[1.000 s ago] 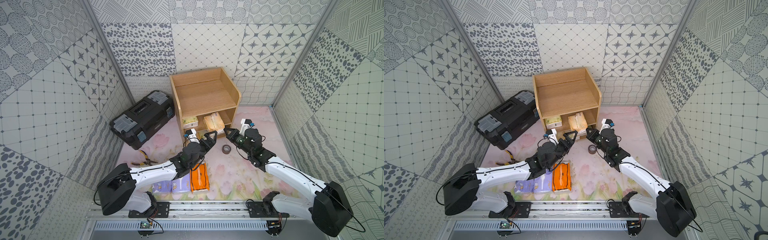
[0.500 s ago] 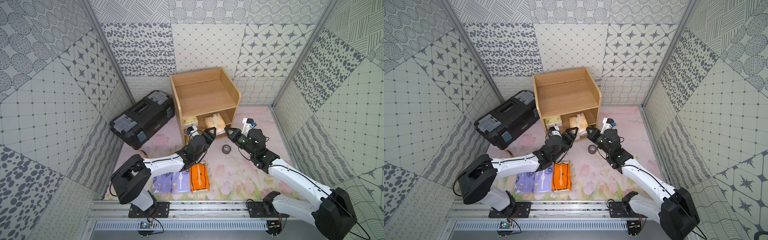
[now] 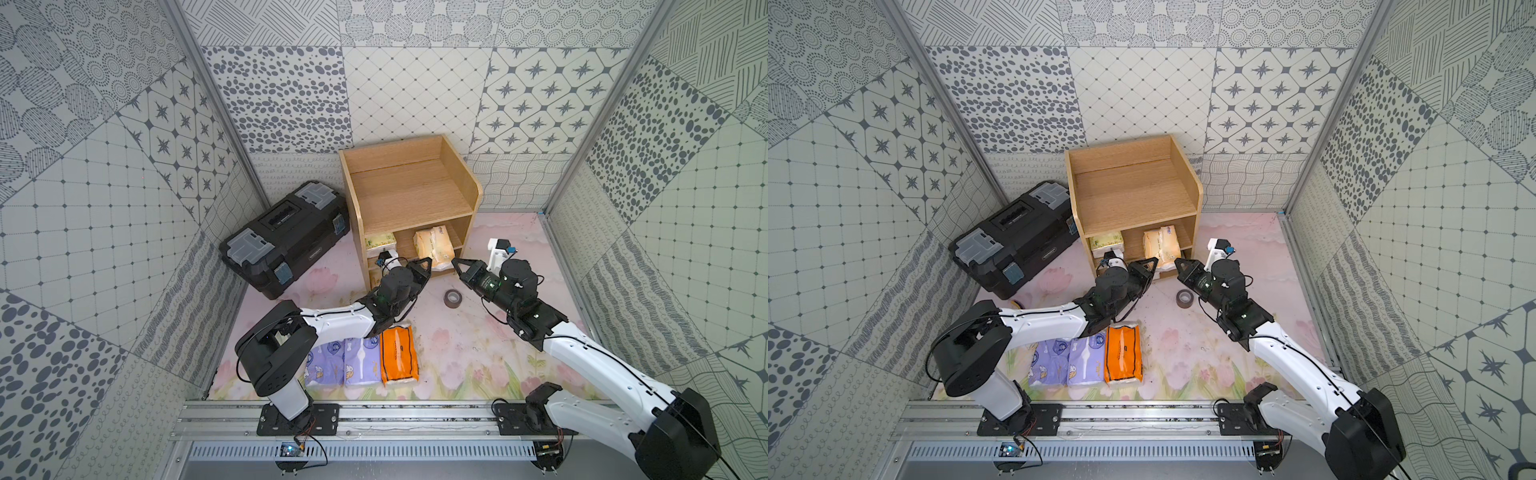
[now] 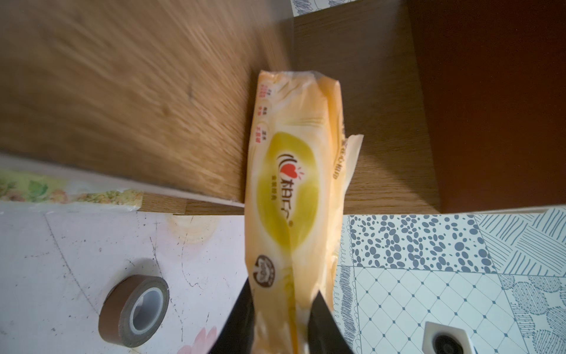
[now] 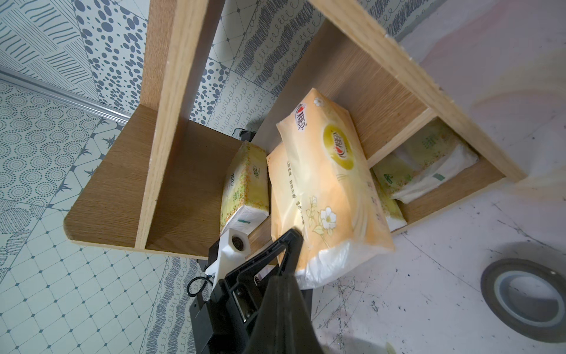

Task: Remove the tissue boxes from the shelf
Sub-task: Pick up a box of tissues from the shelf.

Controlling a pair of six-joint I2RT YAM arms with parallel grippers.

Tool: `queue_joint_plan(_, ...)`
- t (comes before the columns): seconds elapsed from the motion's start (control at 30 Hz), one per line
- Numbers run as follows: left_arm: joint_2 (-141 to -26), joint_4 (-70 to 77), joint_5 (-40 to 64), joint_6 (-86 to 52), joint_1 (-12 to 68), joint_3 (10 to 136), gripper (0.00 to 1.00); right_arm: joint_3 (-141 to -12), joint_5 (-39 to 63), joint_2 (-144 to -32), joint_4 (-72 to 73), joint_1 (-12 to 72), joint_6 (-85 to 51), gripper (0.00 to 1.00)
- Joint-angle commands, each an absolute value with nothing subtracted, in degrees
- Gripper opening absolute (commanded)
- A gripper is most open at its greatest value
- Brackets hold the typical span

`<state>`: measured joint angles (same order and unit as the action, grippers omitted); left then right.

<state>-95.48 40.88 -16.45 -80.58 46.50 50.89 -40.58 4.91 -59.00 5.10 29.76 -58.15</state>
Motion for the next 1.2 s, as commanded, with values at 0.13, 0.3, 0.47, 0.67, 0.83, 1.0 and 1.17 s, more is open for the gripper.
queue_joint_plan(0.13,-94.0,45.7,-12.6,-78.6,47.6,51.4,0.20,-41.2,10.0,-53.4,-0.7,23.1,-53.7,0.68)
queue_joint_plan(0.3,-92.3,48.6,-11.1,-78.2,50.1,49.3,0.20,-41.6,22.4,-56.1,2.0,18.4,-54.5,0.87)
queue_joint_plan(0.47,-89.9,51.0,-11.5,-77.3,53.3,46.9,0.20,-41.4,26.8,-59.3,5.4,17.2,-56.3,0.89)
queue_joint_plan(0.67,-88.9,53.0,-11.5,-77.2,56.4,45.6,0.20,-39.7,30.1,-60.7,11.8,17.0,-59.6,0.73)
queue_joint_plan(0.83,-88.3,53.1,-12.2,-78.5,57.4,44.5,0.20,-39.0,30.2,-58.6,12.0,17.0,-59.4,0.52)
queue_joint_plan(1.0,-85.7,46.6,-12.5,-77.7,58.8,44.9,0.41,-37.8,30.7,-56.6,12.7,17.0,-59.2,0.31)
queue_joint_plan(1.17,-79.2,35.9,-14.9,-73.3,60.0,43.8,0.82,-36.3,32.3,-53.7,11.6,16.8,-57.8,0.23)
